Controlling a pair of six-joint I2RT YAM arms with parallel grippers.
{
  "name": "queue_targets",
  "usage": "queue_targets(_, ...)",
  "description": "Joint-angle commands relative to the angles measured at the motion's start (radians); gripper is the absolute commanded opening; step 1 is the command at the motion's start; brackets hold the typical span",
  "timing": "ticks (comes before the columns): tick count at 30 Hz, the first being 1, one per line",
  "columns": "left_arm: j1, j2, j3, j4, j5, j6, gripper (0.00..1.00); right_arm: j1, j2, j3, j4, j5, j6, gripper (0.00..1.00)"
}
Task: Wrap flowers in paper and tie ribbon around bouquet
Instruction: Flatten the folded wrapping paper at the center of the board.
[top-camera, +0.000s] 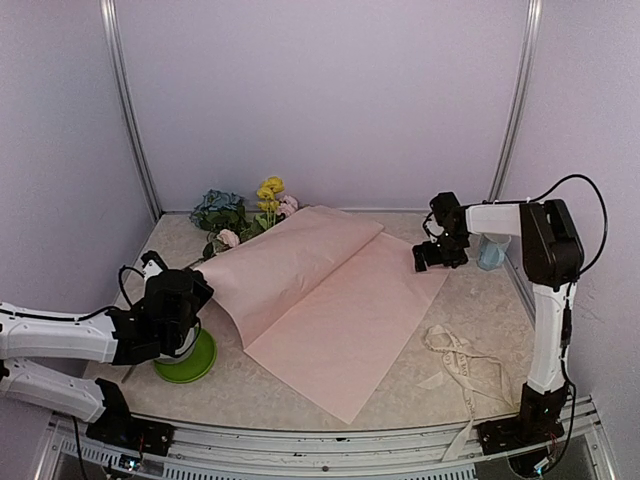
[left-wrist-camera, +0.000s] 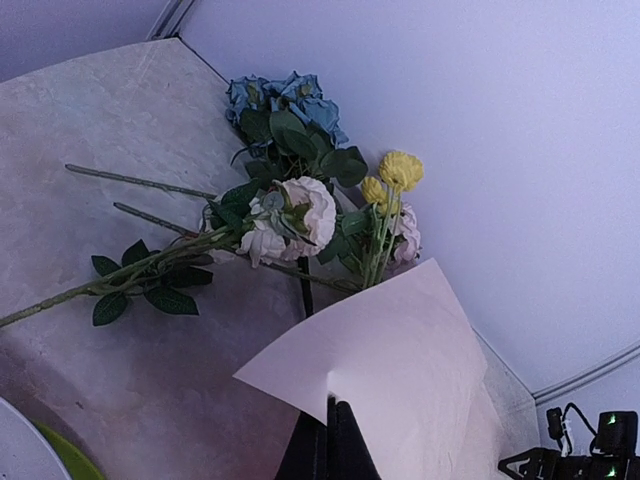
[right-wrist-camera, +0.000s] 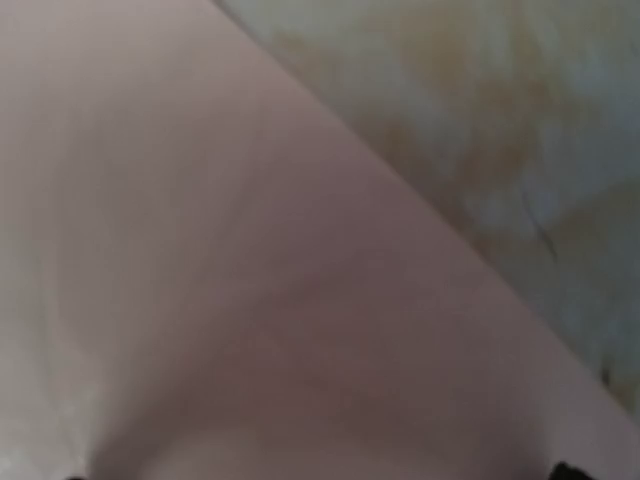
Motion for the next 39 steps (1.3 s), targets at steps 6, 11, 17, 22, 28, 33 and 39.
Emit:
queue_targets(6,0.037,0.024,-0.016,-0.041,-0.019,-0.01,0.0,-0.002,0.075,-0.037,-0.067,-0.032,-0.027,0.92)
queue_targets(11,0.065,0.085,0.017,0.084,0.192,0.243,0.0,-0.034,0.017,-0.145,-0.041,0.219,-0.001,0.94)
queue_targets(17,0.117,0.075,-0.025,0.03,0.259,0.14,0.0,-0.069,-0.085,-0.24,-0.018,0.342,-0.013,0.95)
queue_targets(22,0.137,0.108,-0.028,0.043,0.286,0.158,0.0,-0.069,-0.12,-0.189,-0.055,0.36,-0.044,0.95)
queue_targets(28,0.141,0.207,0.001,0.063,0.362,0.182,0.0,0.023,-0.215,-0.059,-0.102,0.281,-0.098,0.93)
queue_targets(33,0.14,0.244,0.01,0.087,0.38,0.216,0.0,0.213,-0.319,-0.113,-0.067,0.192,-0.101,0.93)
queue_targets(39,0.14,0.316,0.059,0.107,0.441,0.284,0.0,0.329,-0.338,-0.298,0.024,0.01,0.011,0.91)
